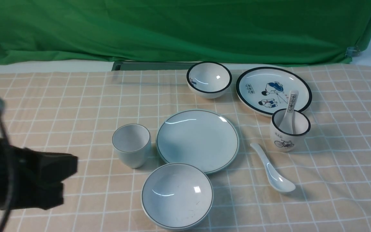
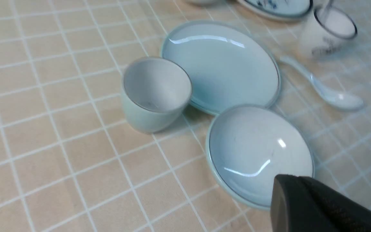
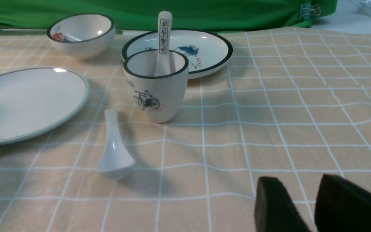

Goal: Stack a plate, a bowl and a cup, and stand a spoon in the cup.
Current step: Use the left arm to grab a blue rice bowl, then use the left arm to put the blue rice bowl into the blue large plate in the middle, then use the left arm to grab a blue teacup, then use the left arm to put the blue teacup into the blue rice bowl in the middle, then use the right arm to grab a blue soup spoon, then use the right arm to put the blue soup spoon into the blue teacup in the middle

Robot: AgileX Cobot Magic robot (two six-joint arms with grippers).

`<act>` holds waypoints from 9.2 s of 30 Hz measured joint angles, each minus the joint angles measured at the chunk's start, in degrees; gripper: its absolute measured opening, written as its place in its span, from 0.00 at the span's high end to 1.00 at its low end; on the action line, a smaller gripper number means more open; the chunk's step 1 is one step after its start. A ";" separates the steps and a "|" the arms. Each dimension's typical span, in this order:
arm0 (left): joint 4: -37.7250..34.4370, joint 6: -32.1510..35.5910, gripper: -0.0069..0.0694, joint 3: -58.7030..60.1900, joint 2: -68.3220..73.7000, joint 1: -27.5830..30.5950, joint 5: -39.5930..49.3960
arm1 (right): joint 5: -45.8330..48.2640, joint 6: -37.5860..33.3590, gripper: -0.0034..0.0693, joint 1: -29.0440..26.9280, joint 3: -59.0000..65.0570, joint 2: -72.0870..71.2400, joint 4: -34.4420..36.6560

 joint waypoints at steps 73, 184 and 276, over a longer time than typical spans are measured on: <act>35.54 2.34 0.74 -46.06 68.79 -26.95 -4.68 | 25.60 11.71 0.72 19.59 -26.99 16.95 6.49; 23.30 -11.03 0.90 -17.73 7.50 -23.27 1.41 | 39.21 -1.77 0.63 25.72 -67.29 87.75 2.68; 16.88 -9.17 0.90 -3.07 -7.42 -23.27 -9.21 | -59.81 9.28 0.71 32.65 -50.61 97.52 -4.26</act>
